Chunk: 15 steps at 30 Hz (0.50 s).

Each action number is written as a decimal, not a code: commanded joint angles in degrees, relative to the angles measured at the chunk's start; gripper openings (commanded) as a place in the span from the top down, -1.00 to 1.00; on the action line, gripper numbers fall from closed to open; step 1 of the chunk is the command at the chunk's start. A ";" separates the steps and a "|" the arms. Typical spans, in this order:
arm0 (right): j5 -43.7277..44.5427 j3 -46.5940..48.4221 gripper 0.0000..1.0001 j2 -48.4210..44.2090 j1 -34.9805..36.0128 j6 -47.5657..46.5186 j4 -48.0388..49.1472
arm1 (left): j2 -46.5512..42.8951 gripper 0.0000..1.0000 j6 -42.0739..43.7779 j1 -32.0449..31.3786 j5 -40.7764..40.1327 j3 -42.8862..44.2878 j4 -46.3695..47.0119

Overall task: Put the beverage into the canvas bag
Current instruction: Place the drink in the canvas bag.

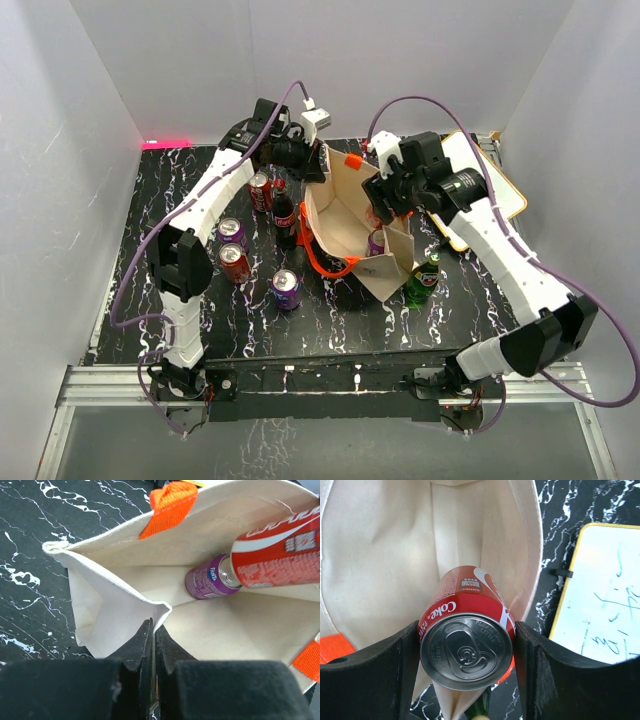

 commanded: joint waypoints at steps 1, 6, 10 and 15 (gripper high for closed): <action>2.07 -0.54 0.85 -7.70 -0.46 -3.53 2.17 | -4.26 1.00 1.28 -0.12 2.70 -3.04 1.03; 1.34 -5.41 0.85 -12.47 -0.51 -4.74 0.65 | -4.02 1.00 2.38 -0.12 4.00 -3.70 2.10; 0.01 -9.38 0.84 -14.58 -0.56 -5.06 -1.16 | -2.11 1.00 2.45 -0.12 4.93 -2.04 0.95; -0.90 -12.96 0.85 -15.99 -0.61 -6.54 -1.05 | -0.24 1.00 3.21 -0.12 5.60 -0.53 -0.52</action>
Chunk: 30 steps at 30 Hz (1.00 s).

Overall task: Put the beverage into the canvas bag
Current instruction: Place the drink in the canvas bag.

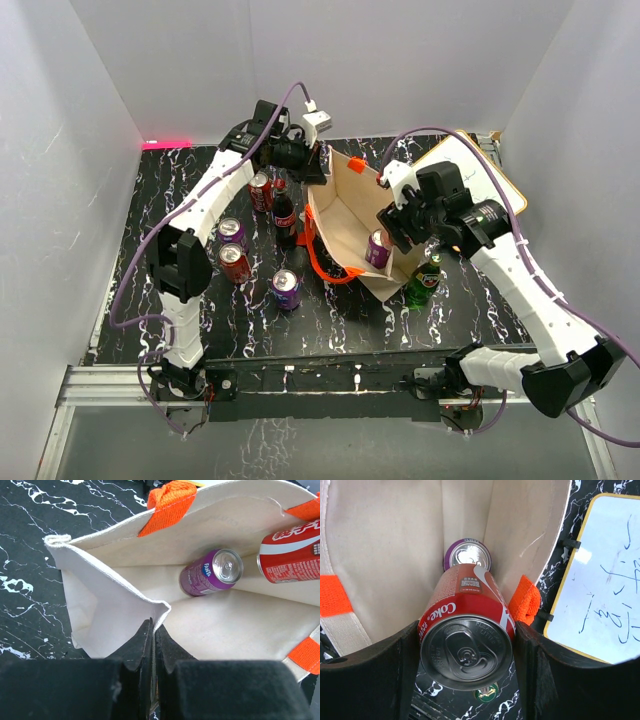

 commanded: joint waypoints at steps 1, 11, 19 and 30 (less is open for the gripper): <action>-1.75 -0.72 0.85 -1.77 -0.31 -1.52 1.65 | 1.42 1.00 1.29 -0.08 3.32 2.67 -2.70; -11.42 3.85 0.85 5.99 -0.24 -0.03 8.51 | 4.92 1.00 0.08 -0.04 4.70 7.89 -4.87; -16.66 6.28 0.85 10.25 -0.27 -2.71 9.95 | 4.57 1.00 -1.22 0.14 3.57 8.50 -4.49; -14.95 5.73 0.84 14.21 1.58 -2.29 13.81 | 3.71 1.00 -5.51 1.05 4.52 8.42 -2.89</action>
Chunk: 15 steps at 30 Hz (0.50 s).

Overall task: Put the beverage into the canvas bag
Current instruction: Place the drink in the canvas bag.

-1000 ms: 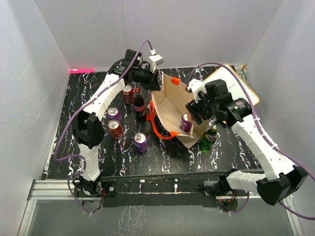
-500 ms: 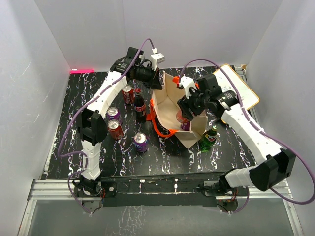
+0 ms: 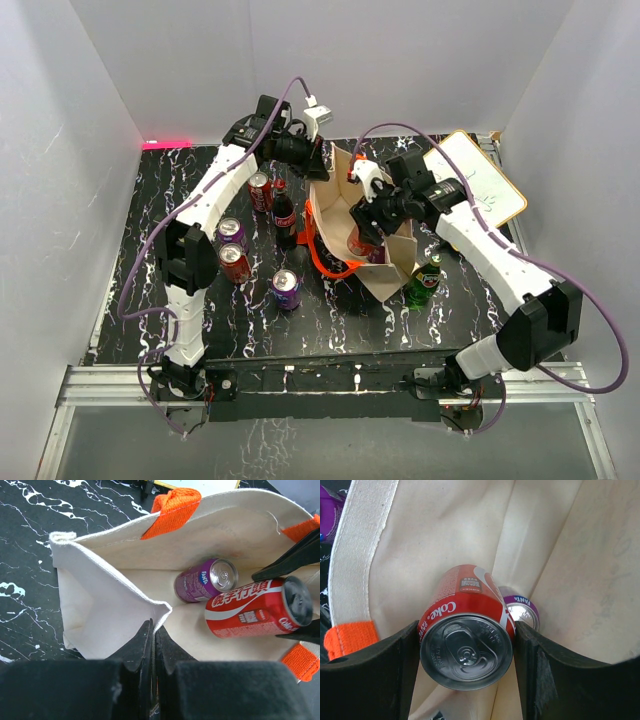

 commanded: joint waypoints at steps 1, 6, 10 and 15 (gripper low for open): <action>0.36 2.83 0.85 0.61 1.74 -0.24 9.07 | -1.31 1.00 -2.91 0.68 2.38 1.34 0.27; 2.72 2.38 0.84 2.93 2.71 -0.12 10.99 | -1.05 1.00 -3.86 1.15 2.56 2.37 0.47; 4.98 2.62 0.85 4.68 2.99 -1.25 8.93 | -0.97 1.00 -4.58 1.35 2.85 2.60 0.85; 6.72 1.55 0.85 3.34 3.02 -4.23 5.24 | -0.55 1.00 -7.87 2.74 4.06 3.90 2.21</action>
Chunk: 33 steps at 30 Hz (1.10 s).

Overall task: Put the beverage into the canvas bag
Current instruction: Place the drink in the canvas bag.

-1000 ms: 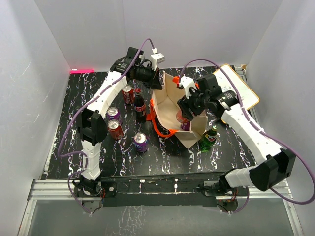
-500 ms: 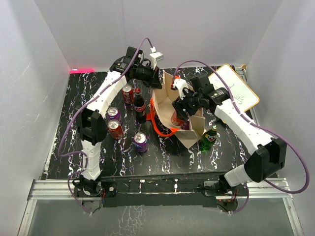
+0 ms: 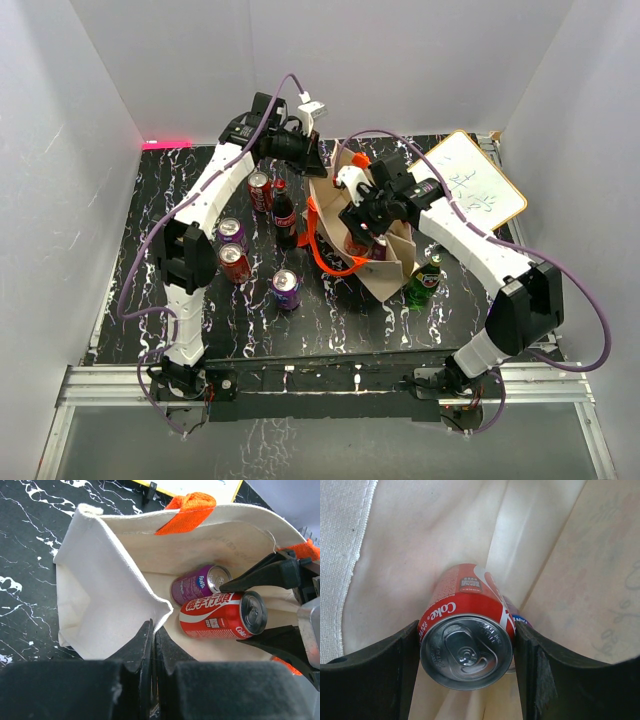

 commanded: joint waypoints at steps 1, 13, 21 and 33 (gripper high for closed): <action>1.90 1.62 0.85 -3.17 0.08 -3.60 0.71 | -0.72 1.00 -4.51 1.69 3.66 3.52 2.14; 5.25 6.27 0.85 0.15 0.06 -4.91 -7.80 | -0.15 1.00 -13.99 3.69 10.72 4.59 7.16; 2.57 7.64 0.85 3.71 0.02 -1.89 -4.51 | 0.54 1.00 -16.21 4.96 11.55 3.23 7.75; 5.74 21.29 0.85 15.47 -0.94 5.12 2.67 | 2.62 1.00 -12.15 4.95 12.01 3.15 4.01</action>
